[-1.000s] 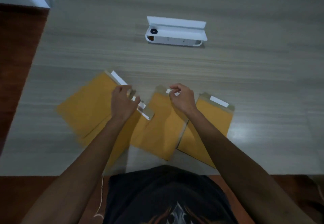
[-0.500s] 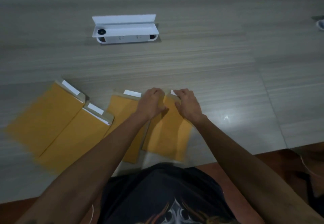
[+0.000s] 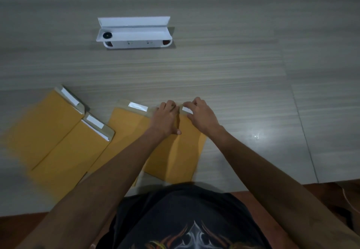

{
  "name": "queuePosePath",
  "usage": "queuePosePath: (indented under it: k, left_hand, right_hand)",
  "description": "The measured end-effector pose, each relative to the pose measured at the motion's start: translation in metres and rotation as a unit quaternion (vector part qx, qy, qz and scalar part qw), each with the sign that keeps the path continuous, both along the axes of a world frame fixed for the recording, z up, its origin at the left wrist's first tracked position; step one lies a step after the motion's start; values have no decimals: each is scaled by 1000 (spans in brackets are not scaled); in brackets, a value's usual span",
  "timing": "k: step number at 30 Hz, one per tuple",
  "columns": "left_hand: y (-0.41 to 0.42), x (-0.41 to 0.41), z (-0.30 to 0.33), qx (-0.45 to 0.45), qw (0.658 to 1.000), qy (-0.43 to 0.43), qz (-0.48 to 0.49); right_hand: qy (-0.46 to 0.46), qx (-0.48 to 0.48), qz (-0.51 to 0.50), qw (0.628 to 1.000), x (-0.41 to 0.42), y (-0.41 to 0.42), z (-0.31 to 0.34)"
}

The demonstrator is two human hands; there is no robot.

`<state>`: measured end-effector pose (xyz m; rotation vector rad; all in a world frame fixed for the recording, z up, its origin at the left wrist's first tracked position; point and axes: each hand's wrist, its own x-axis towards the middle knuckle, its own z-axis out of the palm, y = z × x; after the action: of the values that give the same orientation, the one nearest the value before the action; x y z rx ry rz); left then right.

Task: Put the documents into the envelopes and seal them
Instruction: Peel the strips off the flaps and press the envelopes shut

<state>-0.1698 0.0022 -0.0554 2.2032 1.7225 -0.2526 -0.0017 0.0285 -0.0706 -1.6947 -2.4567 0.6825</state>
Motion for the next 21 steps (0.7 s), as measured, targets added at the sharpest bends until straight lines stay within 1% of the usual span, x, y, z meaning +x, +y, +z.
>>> queuePosePath:
  k: [9,17,21]
  left_hand:
    - [0,0,2,1,1000,9,-2]
    - [0,1,4,4,1000,15,-4]
    - [0,1,4,6,1000,16,-5]
  right_hand:
    - [0,-20,76,997,10,21,4]
    - [16,-68,79,994,8,33,5]
    - [12,-73,84,994,8,36,6]
